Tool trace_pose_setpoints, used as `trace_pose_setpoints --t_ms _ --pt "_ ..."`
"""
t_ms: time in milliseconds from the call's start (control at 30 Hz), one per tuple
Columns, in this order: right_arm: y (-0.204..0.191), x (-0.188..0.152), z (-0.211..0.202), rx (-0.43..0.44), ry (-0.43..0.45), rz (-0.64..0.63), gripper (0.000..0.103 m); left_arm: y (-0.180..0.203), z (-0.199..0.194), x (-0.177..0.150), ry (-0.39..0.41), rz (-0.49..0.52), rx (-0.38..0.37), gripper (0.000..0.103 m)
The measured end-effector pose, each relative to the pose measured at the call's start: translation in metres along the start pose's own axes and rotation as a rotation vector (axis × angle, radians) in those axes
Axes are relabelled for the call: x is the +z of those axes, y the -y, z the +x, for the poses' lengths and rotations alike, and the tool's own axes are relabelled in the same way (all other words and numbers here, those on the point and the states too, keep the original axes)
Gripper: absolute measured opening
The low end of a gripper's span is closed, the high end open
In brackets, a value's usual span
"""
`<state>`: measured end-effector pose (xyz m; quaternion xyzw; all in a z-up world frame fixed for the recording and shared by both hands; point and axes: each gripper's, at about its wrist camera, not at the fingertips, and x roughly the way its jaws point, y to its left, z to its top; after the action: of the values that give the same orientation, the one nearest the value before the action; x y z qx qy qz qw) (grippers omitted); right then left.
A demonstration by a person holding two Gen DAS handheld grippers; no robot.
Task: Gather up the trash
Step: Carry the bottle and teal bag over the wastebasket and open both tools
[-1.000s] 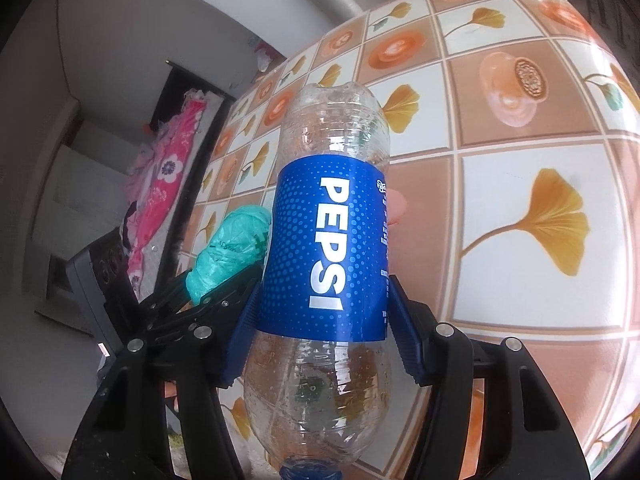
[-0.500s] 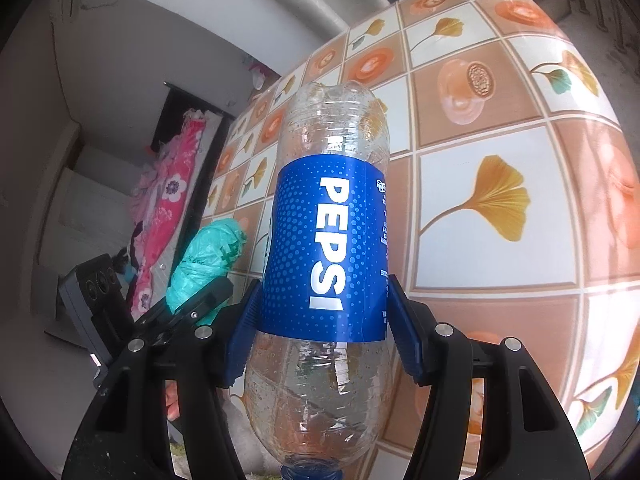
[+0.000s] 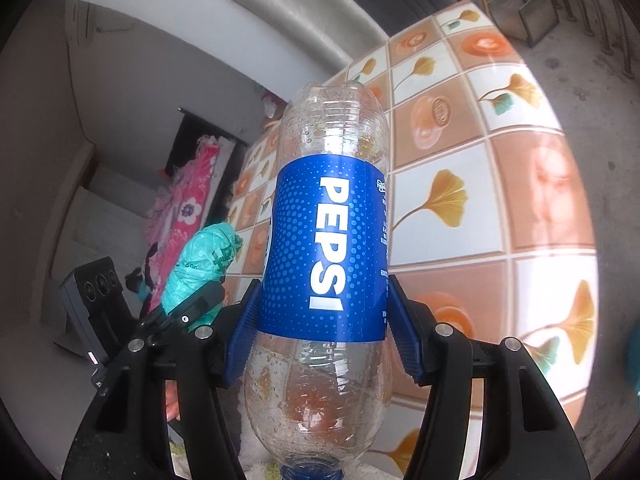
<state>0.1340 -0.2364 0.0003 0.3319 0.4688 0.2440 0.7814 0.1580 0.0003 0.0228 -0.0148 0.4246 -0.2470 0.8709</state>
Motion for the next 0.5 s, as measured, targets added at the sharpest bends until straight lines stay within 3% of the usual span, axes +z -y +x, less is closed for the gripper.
trace_pose_setpoints --t_ms 233,500 --pt "0.034 -0.006 -0.071 -0.032 0.118 0.045 0.057 0.065 0.011 0.016 -0.022 0.077 -0.091 0.050" --pt "0.132 -0.040 -0.197 -0.246 0.334 0.235 0.057 0.180 0.067 0.026 -0.142 0.211 -0.266 0.050"
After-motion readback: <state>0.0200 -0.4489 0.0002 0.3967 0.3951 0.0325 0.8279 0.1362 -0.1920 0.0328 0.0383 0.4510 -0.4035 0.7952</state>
